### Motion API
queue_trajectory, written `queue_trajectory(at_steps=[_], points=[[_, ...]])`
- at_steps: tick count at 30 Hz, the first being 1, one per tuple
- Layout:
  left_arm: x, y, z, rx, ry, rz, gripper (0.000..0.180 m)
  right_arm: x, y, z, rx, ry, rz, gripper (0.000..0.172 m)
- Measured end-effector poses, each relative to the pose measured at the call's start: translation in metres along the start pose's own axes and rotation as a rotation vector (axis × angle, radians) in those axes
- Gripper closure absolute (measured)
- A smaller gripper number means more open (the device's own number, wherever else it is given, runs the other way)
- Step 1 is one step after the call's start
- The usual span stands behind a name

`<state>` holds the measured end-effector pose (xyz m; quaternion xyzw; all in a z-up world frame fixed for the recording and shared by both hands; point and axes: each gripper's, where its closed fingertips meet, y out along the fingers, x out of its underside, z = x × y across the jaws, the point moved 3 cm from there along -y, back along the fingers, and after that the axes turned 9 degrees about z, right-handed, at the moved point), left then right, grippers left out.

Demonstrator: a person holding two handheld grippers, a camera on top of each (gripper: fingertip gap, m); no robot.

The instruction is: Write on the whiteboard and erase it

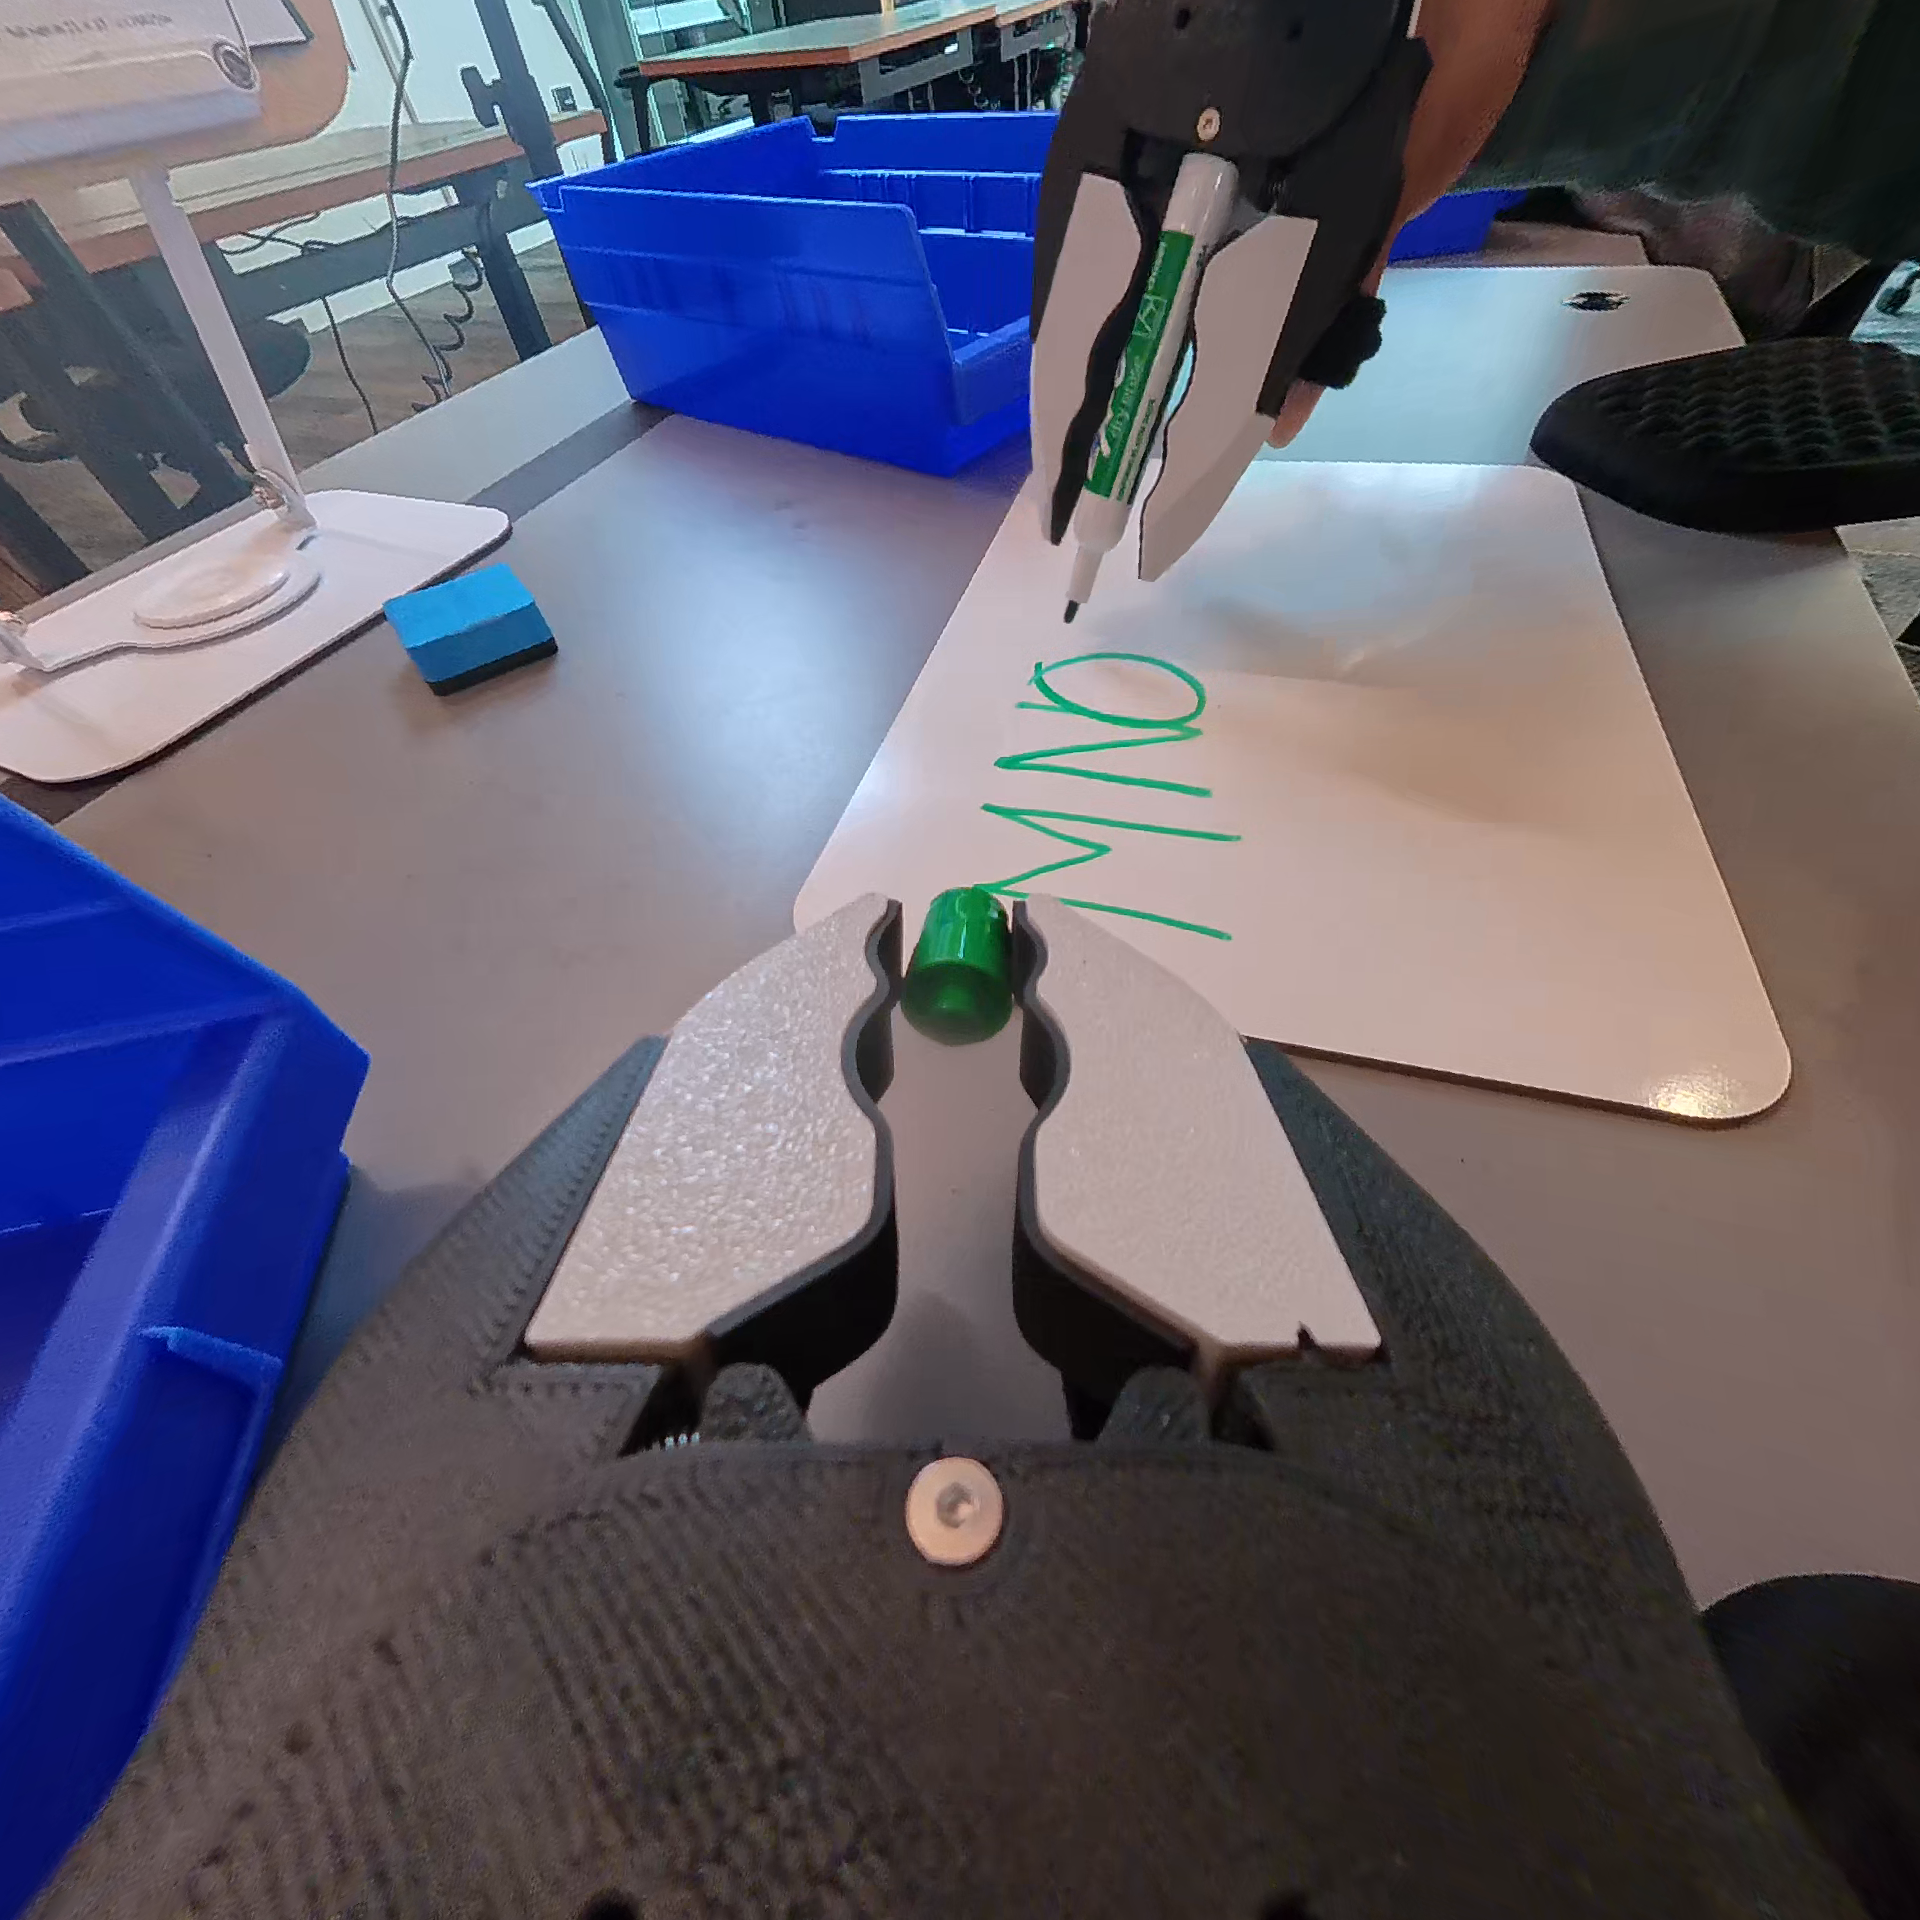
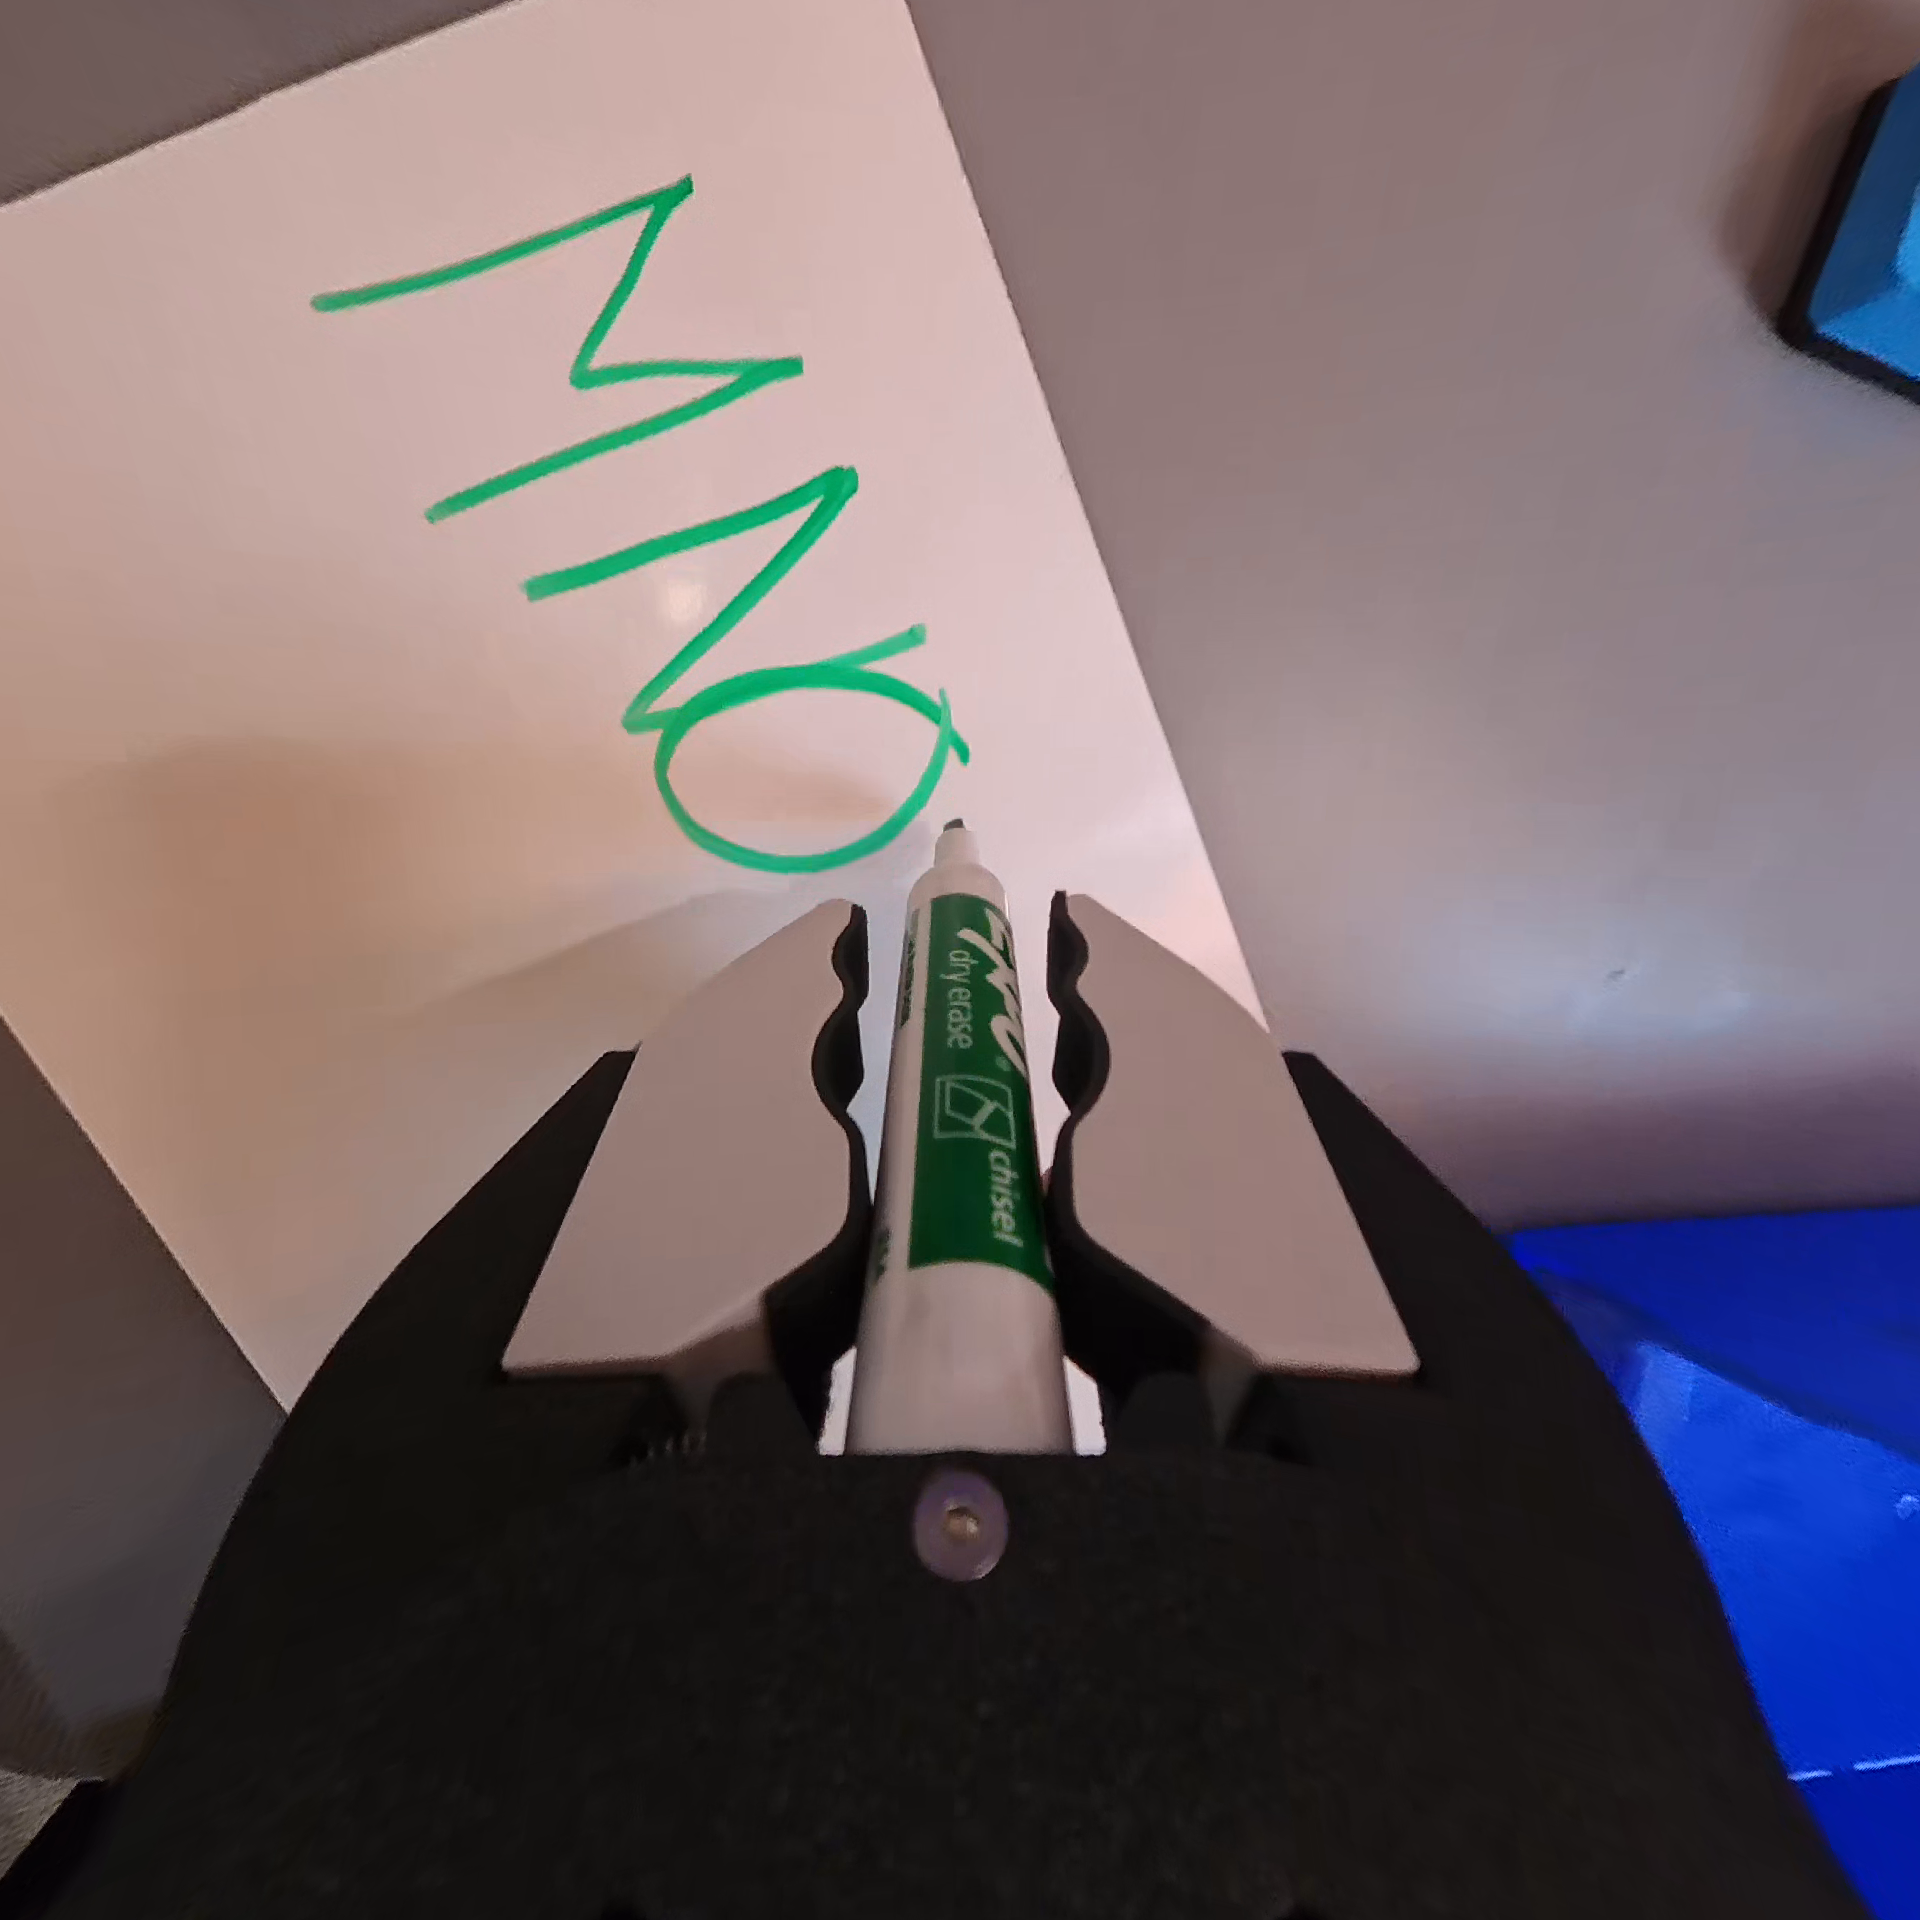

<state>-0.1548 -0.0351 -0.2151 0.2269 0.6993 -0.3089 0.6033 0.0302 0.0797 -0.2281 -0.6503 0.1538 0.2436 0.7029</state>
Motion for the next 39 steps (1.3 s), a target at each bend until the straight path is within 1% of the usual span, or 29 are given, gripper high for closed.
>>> queue_trajectory(at_steps=[3,15,19,24,26,28,32,35,39], points=[[0.0,0.0,0.001,-0.001,0.009,-0.003,0.161,0.004,0.002,-0.002,0.0,0.009,-0.001,0.138],[0.0,0.0,0.001,0.0,0.008,-0.002,0.161,0.005,0.009,0.006,0.007,0.021,-0.012,0.138],[0.0,0.0,0.001,0.0,0.008,-0.002,0.161,0.009,0.005,-0.007,-0.034,0.026,-0.029,0.138],[0.001,0.001,0.001,-0.002,0.009,-0.005,0.161,0.016,-0.005,-0.041,-0.113,-0.003,-0.068,0.138],[0.001,0.001,0.001,-0.001,0.015,-0.007,0.161,0.016,-0.007,-0.045,-0.101,-0.026,-0.076,0.138],[0.001,0.002,0.002,0.0,0.023,-0.011,0.161,0.012,-0.006,-0.04,-0.076,-0.027,-0.061,0.138],[0.001,0.002,0.002,-0.002,0.035,-0.009,0.161,0.002,-0.002,-0.012,0.001,0.001,-0.006,0.138],[0.0,0.002,0.002,-0.001,0.028,-0.007,0.161,0.002,0.003,0.002,0.016,0.015,-0.007,0.138],[0.0,0.001,0.001,0.002,0.021,-0.005,0.161,0.003,0.01,0.005,0.005,0.016,-0.012,0.138]])
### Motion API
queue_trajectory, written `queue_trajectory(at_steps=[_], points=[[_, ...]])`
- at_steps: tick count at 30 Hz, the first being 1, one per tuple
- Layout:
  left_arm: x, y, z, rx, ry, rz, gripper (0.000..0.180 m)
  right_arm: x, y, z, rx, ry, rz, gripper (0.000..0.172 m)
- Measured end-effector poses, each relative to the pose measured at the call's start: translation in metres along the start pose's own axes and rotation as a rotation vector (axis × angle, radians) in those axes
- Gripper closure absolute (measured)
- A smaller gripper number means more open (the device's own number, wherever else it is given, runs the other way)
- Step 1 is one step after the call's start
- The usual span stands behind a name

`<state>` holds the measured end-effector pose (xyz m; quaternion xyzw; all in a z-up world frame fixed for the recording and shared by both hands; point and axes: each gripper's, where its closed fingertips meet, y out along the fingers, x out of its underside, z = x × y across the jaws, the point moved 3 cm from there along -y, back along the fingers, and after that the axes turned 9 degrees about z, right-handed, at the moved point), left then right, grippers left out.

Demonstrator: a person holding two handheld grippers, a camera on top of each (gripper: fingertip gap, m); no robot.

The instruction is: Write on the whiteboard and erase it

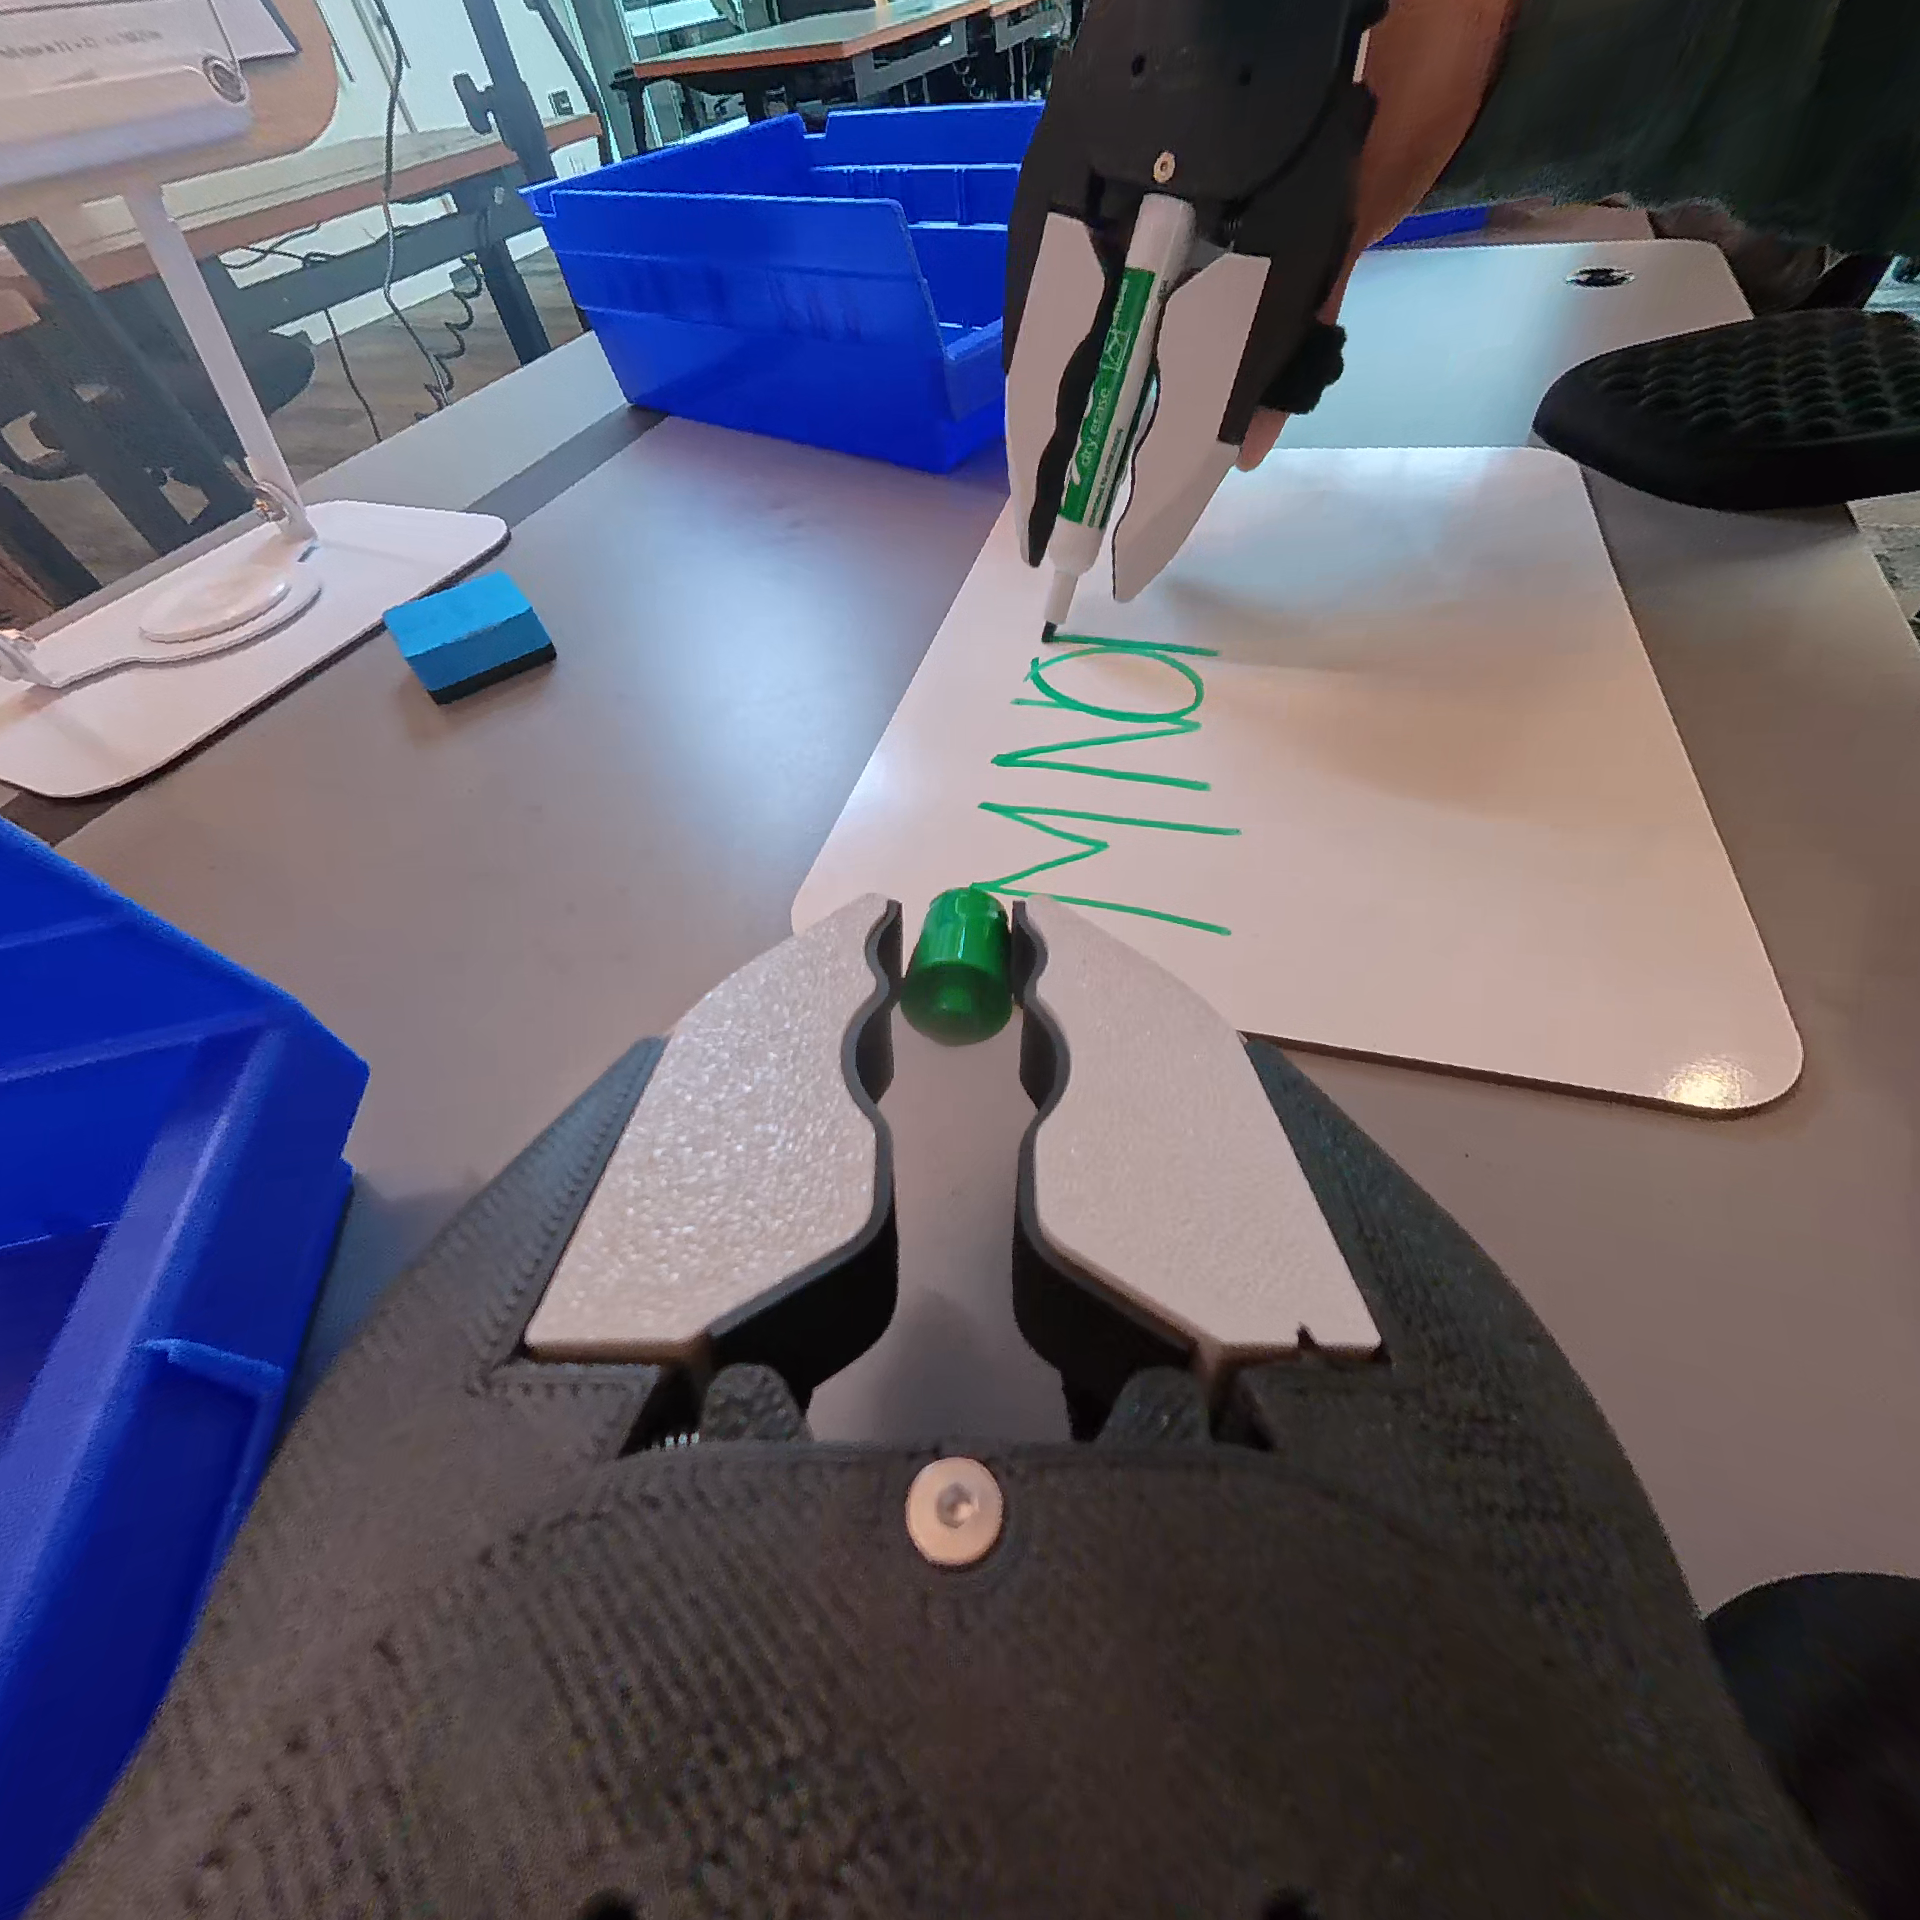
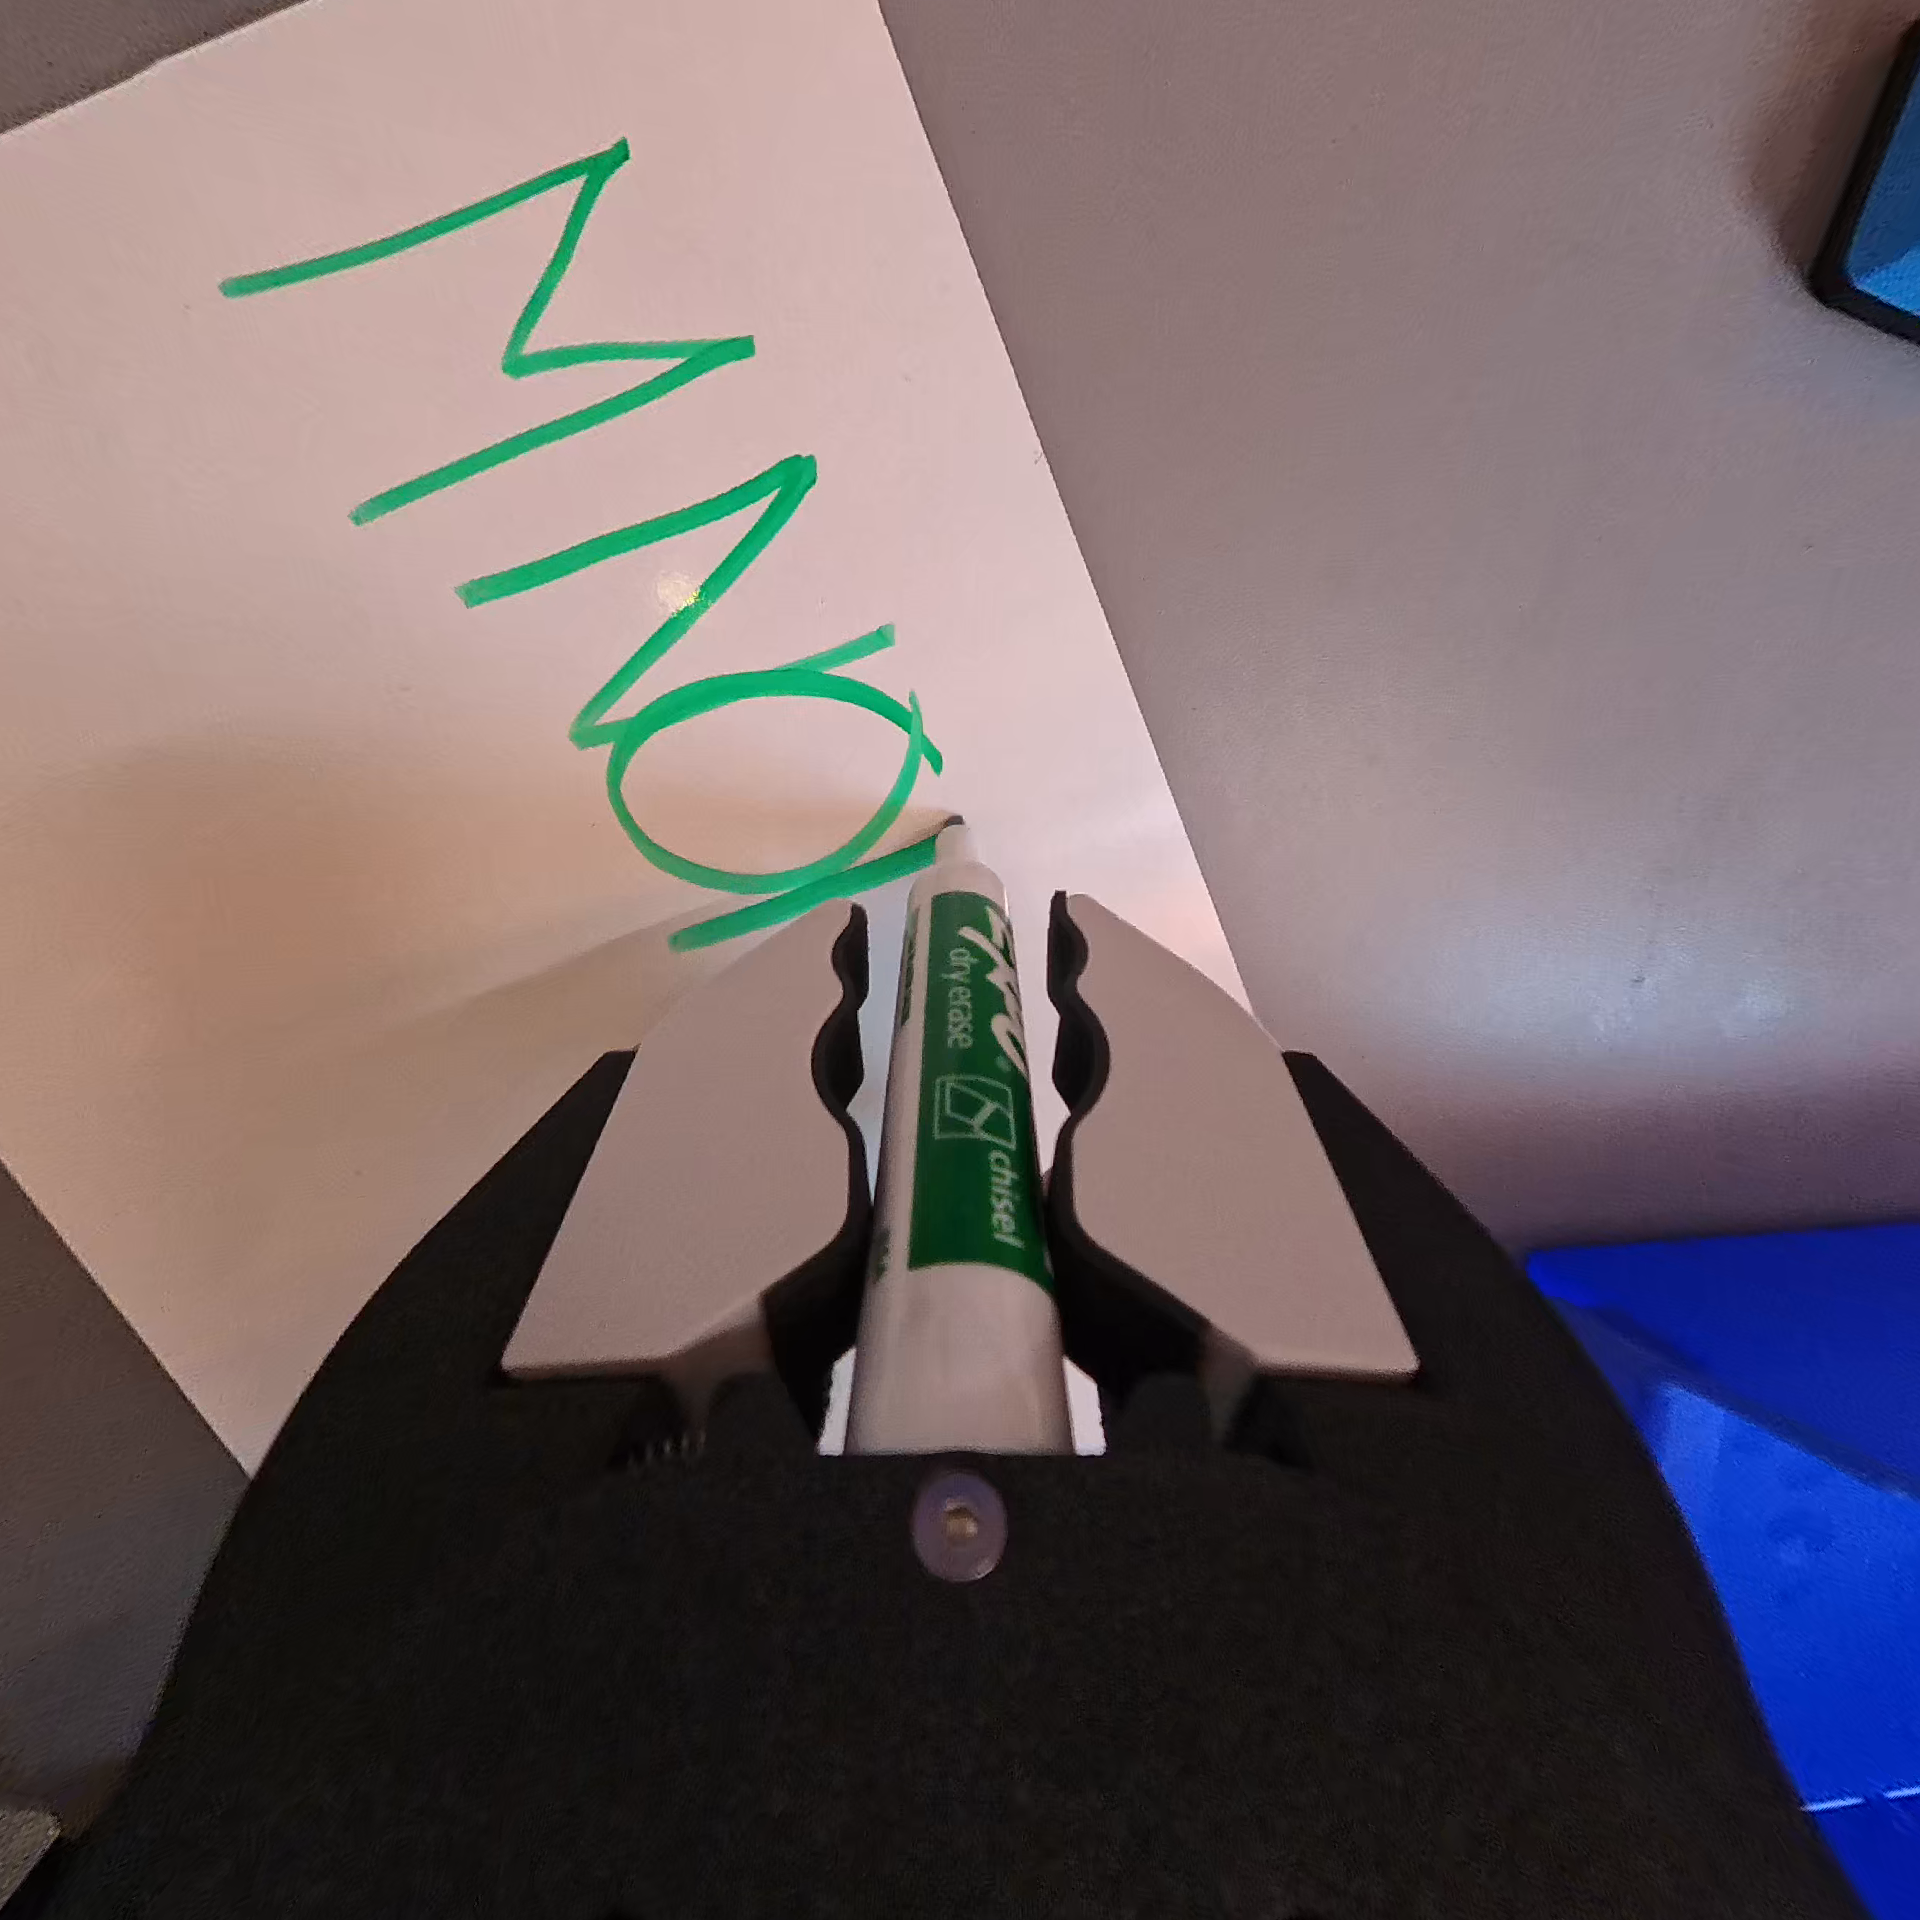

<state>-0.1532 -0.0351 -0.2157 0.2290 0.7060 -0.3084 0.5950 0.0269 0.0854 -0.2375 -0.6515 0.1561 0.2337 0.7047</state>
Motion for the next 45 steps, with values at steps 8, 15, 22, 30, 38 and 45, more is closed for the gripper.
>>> queue_trajectory(at_steps=[8,15,22,30,38,45], points=[[0.0,0.0,0.0,-0.001,0.007,-0.004,0.161,0.019,-0.011,0.006,0.026,0.038,-0.038,0.138],[0.001,0.001,0.0,-0.005,0.009,-0.006,0.161,0.007,-0.007,-0.023,-0.032,-0.002,-0.007,0.138],[0.001,0.001,-0.002,-0.007,0.0,-0.005,0.161,0.025,-0.029,0.0,0.036,0.076,0.018,0.138],[0.001,0.001,-0.002,-0.01,0.009,-0.006,0.161,0.049,-0.036,0.014,0.092,0.13,0.001,0.138],[0.001,0.001,-0.002,-0.01,0.002,-0.004,0.161,0.048,-0.027,0.024,0.091,0.135,-0.013,0.138],[0.0,0.001,-0.002,-0.005,0.0,-0.001,0.161,0.033,-0.018,0.011,0.036,0.104,-0.002,0.138]])
